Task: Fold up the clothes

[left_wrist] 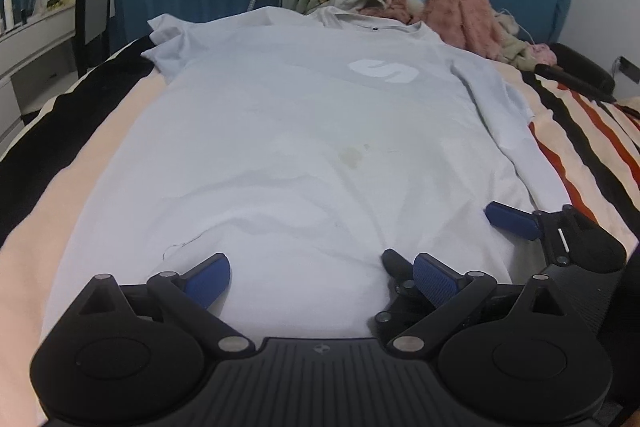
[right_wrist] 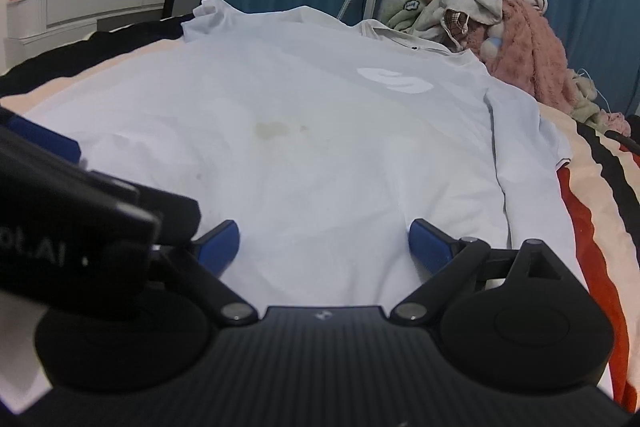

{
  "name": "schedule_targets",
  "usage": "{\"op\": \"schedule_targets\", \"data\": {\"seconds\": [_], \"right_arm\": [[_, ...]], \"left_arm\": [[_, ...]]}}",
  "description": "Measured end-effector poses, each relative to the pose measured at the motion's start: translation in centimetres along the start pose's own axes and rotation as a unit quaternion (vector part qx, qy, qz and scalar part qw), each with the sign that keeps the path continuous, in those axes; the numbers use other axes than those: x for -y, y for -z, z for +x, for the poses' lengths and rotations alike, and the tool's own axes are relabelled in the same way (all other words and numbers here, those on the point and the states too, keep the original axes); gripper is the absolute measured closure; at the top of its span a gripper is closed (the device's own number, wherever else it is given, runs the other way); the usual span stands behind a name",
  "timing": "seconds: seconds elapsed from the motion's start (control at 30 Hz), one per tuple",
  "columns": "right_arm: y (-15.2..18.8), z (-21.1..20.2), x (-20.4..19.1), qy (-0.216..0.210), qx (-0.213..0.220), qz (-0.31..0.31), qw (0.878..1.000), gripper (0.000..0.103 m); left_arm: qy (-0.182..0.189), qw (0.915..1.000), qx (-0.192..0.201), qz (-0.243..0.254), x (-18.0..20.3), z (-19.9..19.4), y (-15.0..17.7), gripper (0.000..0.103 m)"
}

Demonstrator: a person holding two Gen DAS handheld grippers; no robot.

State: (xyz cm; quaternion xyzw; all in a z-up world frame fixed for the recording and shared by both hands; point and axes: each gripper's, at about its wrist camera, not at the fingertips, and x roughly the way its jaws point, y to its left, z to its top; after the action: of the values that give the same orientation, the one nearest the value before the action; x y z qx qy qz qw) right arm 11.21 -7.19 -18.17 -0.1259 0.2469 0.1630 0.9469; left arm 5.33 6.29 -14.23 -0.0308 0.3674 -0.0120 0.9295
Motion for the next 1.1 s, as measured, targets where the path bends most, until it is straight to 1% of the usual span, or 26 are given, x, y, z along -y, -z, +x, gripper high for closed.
{"op": "schedule_targets", "data": {"seconds": [0.13,0.3,0.73,1.1], "right_arm": [[-0.1,0.0,0.1,-0.001,-0.001,0.001,1.0,0.009],[0.0,-0.1,0.1,-0.001,-0.001,-0.001,1.0,0.009],[-0.1,0.0,0.1,-0.001,-0.002,0.0,1.0,0.009],[-0.1,0.0,0.1,-0.002,-0.002,0.0,1.0,0.009]], "left_arm": [[0.006,0.9999,0.007,0.009,0.6,-0.3,0.1,0.004],[0.0,0.9995,0.016,0.027,1.1,-0.6,0.1,0.004],[-0.008,0.999,0.024,0.037,1.0,-1.0,0.1,0.004],[-0.014,0.999,0.031,0.027,0.7,-1.6,-0.1,0.004]]}}
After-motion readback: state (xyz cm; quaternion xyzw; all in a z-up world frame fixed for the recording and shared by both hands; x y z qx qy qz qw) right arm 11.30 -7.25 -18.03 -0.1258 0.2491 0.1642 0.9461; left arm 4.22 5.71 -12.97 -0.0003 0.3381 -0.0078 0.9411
